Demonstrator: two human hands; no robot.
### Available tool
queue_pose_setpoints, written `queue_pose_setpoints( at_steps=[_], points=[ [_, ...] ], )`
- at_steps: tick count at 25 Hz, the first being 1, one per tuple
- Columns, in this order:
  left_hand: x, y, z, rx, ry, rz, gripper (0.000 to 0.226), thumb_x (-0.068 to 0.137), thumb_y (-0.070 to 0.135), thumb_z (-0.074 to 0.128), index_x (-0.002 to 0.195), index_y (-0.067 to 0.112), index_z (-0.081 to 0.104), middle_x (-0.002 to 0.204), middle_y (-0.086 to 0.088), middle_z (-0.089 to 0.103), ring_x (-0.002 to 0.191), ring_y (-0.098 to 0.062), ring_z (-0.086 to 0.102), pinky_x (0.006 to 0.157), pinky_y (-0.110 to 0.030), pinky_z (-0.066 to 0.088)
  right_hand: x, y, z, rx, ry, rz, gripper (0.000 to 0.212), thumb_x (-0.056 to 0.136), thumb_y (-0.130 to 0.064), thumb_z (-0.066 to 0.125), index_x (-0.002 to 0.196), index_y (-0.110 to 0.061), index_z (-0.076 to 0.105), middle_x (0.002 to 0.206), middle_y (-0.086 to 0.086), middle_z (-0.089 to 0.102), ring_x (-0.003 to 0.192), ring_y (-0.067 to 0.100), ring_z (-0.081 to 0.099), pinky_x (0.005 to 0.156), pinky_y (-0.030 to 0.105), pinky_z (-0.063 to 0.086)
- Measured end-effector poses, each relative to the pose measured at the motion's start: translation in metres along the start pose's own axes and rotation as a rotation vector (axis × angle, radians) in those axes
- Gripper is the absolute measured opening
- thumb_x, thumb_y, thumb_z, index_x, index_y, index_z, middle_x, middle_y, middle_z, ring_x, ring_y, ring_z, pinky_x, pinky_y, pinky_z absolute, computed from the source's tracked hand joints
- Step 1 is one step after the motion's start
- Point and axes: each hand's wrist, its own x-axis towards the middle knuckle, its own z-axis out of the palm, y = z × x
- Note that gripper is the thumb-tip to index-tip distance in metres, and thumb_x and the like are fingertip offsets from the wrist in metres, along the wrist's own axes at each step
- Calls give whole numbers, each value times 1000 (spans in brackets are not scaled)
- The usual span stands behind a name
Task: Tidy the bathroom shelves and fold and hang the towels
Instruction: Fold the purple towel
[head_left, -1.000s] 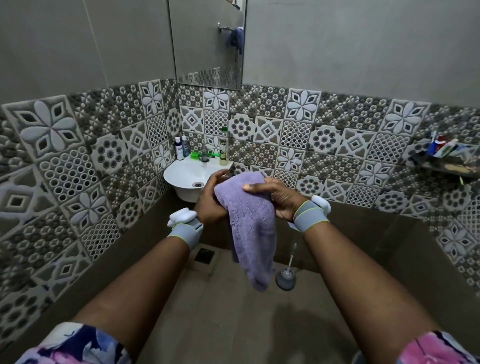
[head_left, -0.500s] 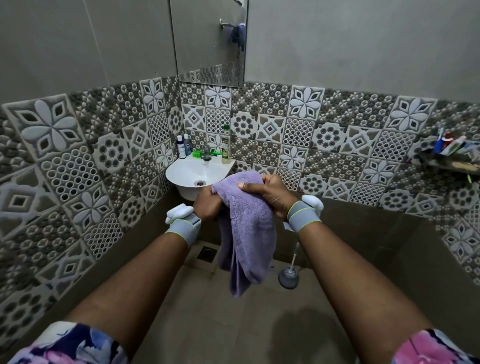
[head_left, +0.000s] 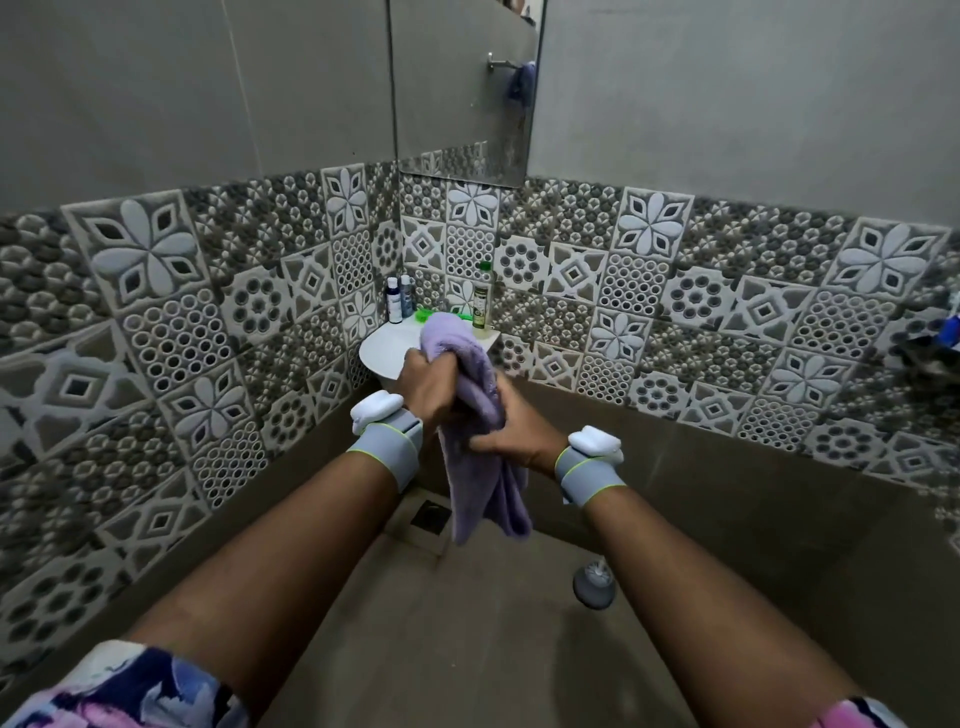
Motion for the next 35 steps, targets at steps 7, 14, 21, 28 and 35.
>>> queue_pose_setpoints(
  at_steps=[7, 14, 21, 28, 35],
  points=[
    [23, 21, -7, -99, 154, 247, 73, 48, 61, 84, 102, 28, 47, 96, -1, 60, 84, -17, 64, 76, -32, 56, 56, -6, -27, 694, 319, 331, 29, 68, 17, 56, 90, 0, 65, 72, 9, 69, 65, 21, 64, 60, 24, 55],
    [14, 40, -26, -273, 305, 213, 35, 79, 45, 73, 83, 10, 73, 81, -3, 75, 77, -14, 70, 69, -36, 59, 104, -46, -20, 889, -39, 194, 23, 82, 3, 61, 104, -1, 63, 85, 9, 73, 75, 20, 69, 71, 30, 58],
    [20, 66, -117, -97, 695, 386, 35, 78, 54, 68, 77, 20, 68, 82, -2, 73, 74, -5, 63, 73, -32, 54, 163, -117, 45, 480, 114, -246, 33, 82, -19, 72, 88, -14, 40, 77, -3, 49, 67, 9, 46, 68, 26, 42],
    [22, 140, -248, 397, 709, 838, 92, 72, 6, 60, 147, 26, 12, 151, -12, 33, 138, -25, 37, 116, -41, 31, 258, -248, 113, 630, 173, -556, 42, 79, -29, 71, 61, -25, 34, 57, -8, 36, 59, 12, 33, 60, 32, 35],
    [35, 208, -371, 888, 1023, 910, 55, 81, 4, 53, 135, 15, 51, 124, -20, 50, 112, -30, 53, 98, -15, 34, 324, -365, 161, 680, 120, -799, 22, 76, -4, 64, 95, -12, 55, 83, -10, 57, 76, 10, 53, 73, 17, 44]
  ],
)
